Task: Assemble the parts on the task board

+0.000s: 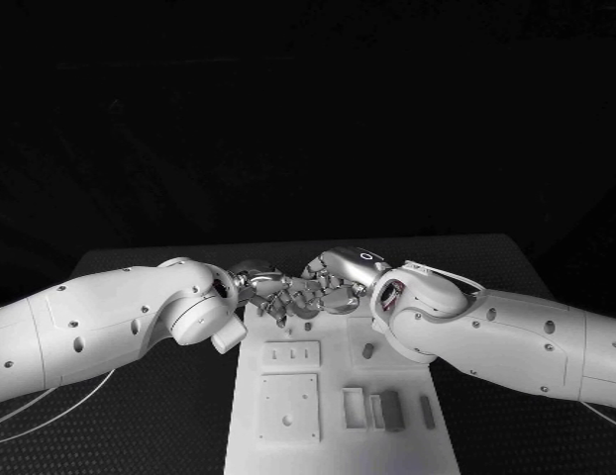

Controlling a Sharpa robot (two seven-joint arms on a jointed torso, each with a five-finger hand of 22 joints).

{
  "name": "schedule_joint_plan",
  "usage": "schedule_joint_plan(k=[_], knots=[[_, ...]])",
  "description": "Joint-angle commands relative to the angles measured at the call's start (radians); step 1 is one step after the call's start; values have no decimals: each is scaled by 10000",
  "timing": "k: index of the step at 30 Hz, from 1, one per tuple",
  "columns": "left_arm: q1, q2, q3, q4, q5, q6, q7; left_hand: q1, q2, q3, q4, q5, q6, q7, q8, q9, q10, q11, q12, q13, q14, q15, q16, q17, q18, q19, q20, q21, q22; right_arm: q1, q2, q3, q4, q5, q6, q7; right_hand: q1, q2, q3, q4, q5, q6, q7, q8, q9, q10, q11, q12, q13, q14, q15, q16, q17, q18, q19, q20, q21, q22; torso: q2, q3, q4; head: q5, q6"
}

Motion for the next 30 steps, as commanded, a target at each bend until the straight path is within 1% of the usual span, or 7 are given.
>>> schedule_joint_plan(k=[1,7,12,17,27,29,30], knots=[[10,47,5,34,-48,289,38,75,46,-16,-100,18,126,-22,-103,65,81,-31,17,-18,-31,-46,113,-89,49,106,-8,-60,29,-7,38,3,25,-153,-18,-91,62,75,24,38,24,593,358,243,433,58,6,-13,-13,48,-15,-5,9,400,-1,-43,21,131,4,-3,-6,-1,-15],[10,75,5,51,-37,364,58,192,177,-27,-238,29,232,-49,-211,180,125,-56,59,-29,-23,-71,257,-229,43,177,-27,-86,65,-11,96,3,54,-156,-16,-111,66,75,24,38,25,594,358,242,434,60,6,-15,-13,53,-16,-4,13,400,4,-46,21,130,10,-4,2,-4,-31],[10,84,5,66,-22,383,72,394,421,7,-533,79,339,-66,-359,316,157,-70,97,-49,-40,-84,421,-407,21,237,-40,-127,115,-17,158,3,64,-160,27,-109,70,73,24,38,25,596,358,241,436,61,5,-16,-13,56,-18,-4,12,400,7,-50,21,129,10,-2,9,-6,-45],[10,100,5,59,-8,371,58,463,679,87,-839,437,439,-74,-521,452,181,-76,125,-77,-66,-89,582,-593,-7,288,-49,-177,170,-46,176,3,97,-163,29,-123,73,72,24,38,25,597,358,239,436,63,5,-17,-13,61,-18,-3,16,400,10,-52,21,128,12,5,0,17,-62],[10,143,4,-9,65,314,42,351,900,186,-994,555,554,-95,-655,582,228,-93,162,-98,-74,-100,739,-757,-24,351,-62,-215,228,-92,128,2,273,-160,-17,-129,80,71,25,37,25,602,358,237,439,67,5,-19,-13,73,-20,-1,25,400,19,-60,20,126,10,11,-7,73,-99],[10,145,4,-12,76,330,43,234,991,239,-1017,743,595,-101,-730,644,236,-98,173,-110,-92,-104,811,-839,-28,367,-72,-239,262,-98,123,2,284,-162,-2,-143,82,71,25,37,26,603,358,237,439,69,4,-19,-13,80,-21,2,37,400,21,-61,21,125,6,15,-10,95,-107],[10,146,4,-9,92,332,43,167,1019,290,-1075,952,629,-104,-788,698,245,-101,185,-118,-104,-108,872,-903,-34,383,-75,-255,294,-100,123,2,271,-163,-3,-149,83,71,25,37,26,604,358,236,439,69,4,-19,-13,77,-21,0,28,400,22,-62,21,125,6,16,-8,99,-113]])
